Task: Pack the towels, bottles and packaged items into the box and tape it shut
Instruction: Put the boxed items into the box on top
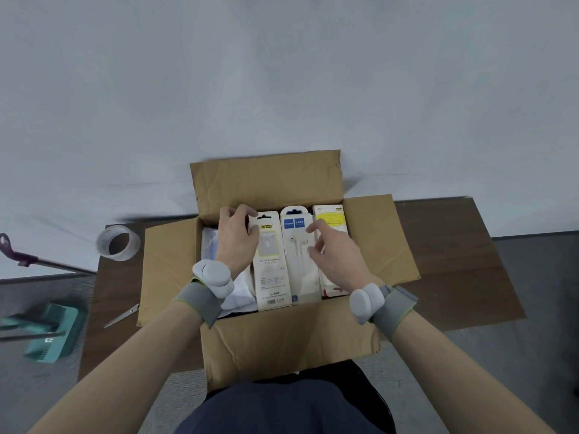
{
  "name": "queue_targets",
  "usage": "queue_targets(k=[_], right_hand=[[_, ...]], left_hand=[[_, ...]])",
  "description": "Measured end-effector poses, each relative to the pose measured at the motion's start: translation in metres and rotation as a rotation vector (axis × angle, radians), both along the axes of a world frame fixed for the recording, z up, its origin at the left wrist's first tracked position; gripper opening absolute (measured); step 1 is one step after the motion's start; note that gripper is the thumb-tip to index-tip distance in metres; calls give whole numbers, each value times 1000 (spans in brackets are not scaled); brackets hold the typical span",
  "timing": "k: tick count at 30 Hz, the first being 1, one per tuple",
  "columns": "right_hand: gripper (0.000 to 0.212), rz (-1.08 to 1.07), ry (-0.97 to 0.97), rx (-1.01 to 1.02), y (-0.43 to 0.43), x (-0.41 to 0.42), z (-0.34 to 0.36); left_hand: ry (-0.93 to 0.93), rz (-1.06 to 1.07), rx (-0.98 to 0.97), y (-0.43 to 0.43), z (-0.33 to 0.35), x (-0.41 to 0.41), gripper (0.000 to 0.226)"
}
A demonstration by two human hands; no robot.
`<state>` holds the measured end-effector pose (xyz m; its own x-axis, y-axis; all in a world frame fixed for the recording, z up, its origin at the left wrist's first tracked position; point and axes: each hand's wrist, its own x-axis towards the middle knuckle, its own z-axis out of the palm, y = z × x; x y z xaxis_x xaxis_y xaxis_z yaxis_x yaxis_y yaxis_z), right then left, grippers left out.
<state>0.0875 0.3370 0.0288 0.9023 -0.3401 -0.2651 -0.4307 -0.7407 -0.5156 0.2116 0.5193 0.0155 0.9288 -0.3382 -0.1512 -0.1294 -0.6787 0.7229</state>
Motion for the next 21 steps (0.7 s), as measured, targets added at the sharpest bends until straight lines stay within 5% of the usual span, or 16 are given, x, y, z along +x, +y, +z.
queue_targets(k=[7,12,21], right_hand=[[22,-210,-83,-139,-40,-22,2],[48,-380,-12,-317,-61,-35,4],[71,-533,131,-81,-69,-47,2]], left_hand=[[-133,240,49,32,-4,9,23],[-119,458,304,66,-13,11,47],[23,640,332,84,-18,-4,82]])
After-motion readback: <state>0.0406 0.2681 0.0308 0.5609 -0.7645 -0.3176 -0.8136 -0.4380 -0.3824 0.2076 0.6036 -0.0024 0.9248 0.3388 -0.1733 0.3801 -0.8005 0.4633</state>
